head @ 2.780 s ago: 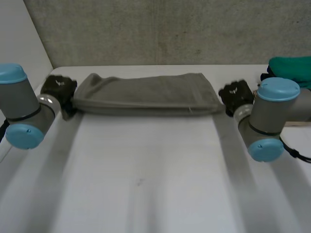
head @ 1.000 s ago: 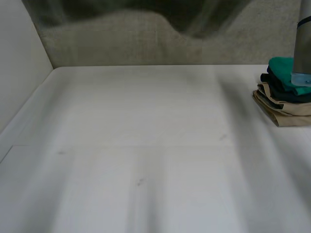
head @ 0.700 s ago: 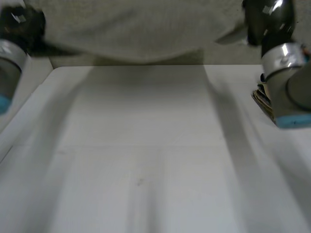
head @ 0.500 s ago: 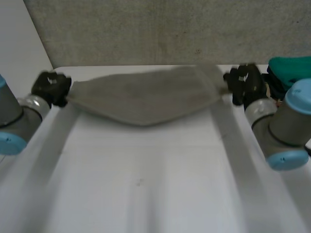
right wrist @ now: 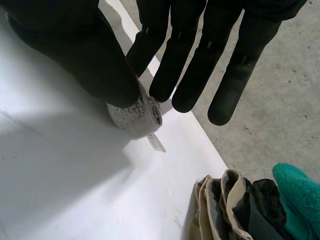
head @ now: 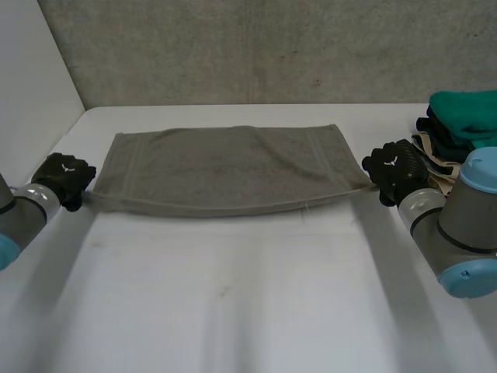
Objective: Fold the laundry.
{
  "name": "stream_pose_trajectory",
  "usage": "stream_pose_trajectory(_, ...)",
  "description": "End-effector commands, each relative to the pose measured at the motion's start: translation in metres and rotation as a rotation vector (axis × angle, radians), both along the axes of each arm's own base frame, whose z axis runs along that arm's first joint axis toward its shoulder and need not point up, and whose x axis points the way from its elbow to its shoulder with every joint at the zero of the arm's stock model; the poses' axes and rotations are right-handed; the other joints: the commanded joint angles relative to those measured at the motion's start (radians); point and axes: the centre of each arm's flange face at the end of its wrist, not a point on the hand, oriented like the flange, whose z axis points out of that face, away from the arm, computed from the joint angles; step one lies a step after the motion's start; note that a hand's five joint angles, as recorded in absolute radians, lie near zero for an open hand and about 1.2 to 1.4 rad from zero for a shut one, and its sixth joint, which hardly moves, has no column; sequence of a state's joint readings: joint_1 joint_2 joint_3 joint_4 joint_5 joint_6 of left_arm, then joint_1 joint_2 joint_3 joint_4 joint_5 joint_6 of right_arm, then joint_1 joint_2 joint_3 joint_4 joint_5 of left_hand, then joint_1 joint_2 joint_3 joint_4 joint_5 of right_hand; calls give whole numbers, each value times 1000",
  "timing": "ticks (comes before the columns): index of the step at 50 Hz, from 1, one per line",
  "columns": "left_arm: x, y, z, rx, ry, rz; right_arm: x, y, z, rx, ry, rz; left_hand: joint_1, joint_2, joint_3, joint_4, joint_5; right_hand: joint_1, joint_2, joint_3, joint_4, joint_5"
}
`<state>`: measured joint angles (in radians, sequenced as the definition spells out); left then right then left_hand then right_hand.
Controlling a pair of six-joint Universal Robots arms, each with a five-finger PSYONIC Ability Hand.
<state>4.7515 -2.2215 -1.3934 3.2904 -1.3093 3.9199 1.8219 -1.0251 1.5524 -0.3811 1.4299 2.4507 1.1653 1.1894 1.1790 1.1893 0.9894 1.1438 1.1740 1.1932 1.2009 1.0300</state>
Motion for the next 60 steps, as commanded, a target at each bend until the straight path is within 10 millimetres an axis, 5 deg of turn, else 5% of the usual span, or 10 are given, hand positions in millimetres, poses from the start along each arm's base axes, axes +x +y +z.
stream_pose_trajectory(1,-11,16,3,74,30,-42,1,3,0,14,8,6,231,207,217,207,232,252,222,203,195,192)
stream_pose_trajectory(17,4,73,29,268,4,23,-39,27,36,187,292,38,231,207,217,207,232,252,222,203,195,192)
stream_pose_trajectory(21,2,71,25,249,7,-8,-37,25,35,188,274,56,208,184,194,184,209,252,222,203,195,192)
stream_pose_trajectory(24,2,65,14,246,17,-32,-34,22,29,195,246,51,-304,-328,-317,-328,-302,252,222,203,195,192)
stream_pose_trajectory(25,2,64,12,255,20,-30,-32,22,26,202,235,49,-318,-342,-331,-342,-316,252,222,203,195,192)
stream_pose_trajectory(33,0,70,4,328,87,-44,-29,22,18,209,202,40,-45,-69,-59,-69,-43,252,222,203,195,192)
stream_pose_trajectory(39,-1,76,5,373,106,-65,-28,24,17,209,201,45,-315,-339,-328,-339,-313,252,222,203,195,192)
stream_pose_trajectory(60,17,90,4,418,111,-134,-23,24,15,209,189,54,-353,-377,-367,-377,-352,252,222,203,195,192)
